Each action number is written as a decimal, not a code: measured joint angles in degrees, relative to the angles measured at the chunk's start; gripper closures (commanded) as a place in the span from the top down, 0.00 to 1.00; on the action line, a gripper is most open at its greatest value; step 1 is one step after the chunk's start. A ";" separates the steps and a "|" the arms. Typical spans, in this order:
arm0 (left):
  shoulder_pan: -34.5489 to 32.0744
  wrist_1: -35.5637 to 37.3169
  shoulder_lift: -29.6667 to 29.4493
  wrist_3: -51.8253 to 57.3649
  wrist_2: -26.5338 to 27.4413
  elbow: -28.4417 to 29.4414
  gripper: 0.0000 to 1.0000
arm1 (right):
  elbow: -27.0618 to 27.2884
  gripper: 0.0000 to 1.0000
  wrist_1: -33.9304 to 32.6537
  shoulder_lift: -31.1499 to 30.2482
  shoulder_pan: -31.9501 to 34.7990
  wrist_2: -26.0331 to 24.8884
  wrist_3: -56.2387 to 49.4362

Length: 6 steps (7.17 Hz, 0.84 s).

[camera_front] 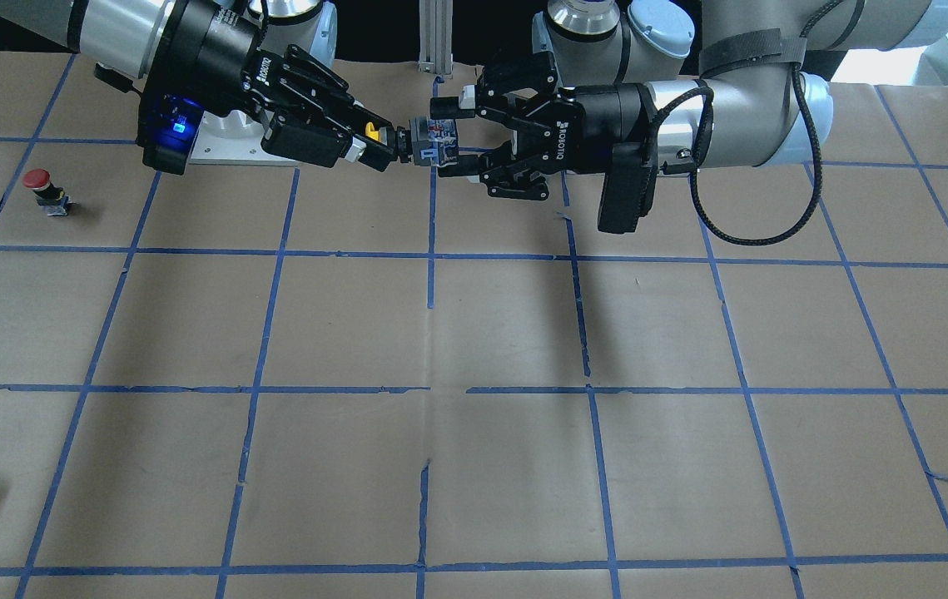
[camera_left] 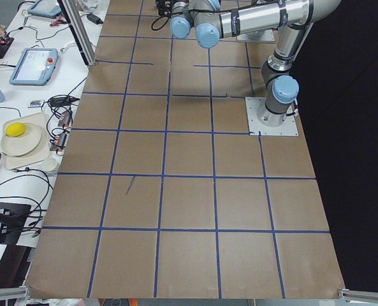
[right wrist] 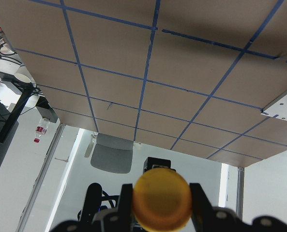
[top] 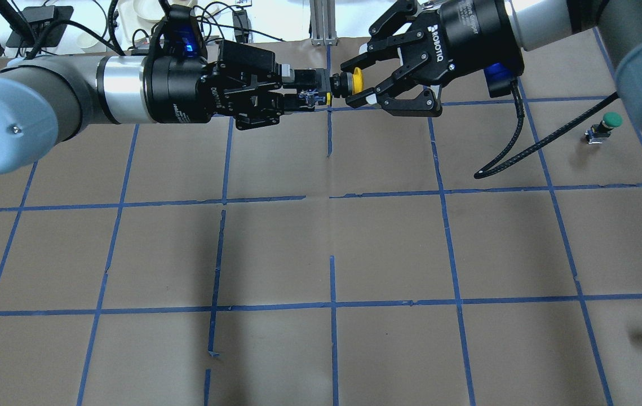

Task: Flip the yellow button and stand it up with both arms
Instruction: 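Open the left gripper and pull it back while the right gripper carries the button away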

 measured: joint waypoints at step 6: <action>1.18 4.69 -0.84 -9.74 19.14 1.23 1.00 | 0.27 0.20 -2.01 -0.07 -2.30 -20.19 -28.30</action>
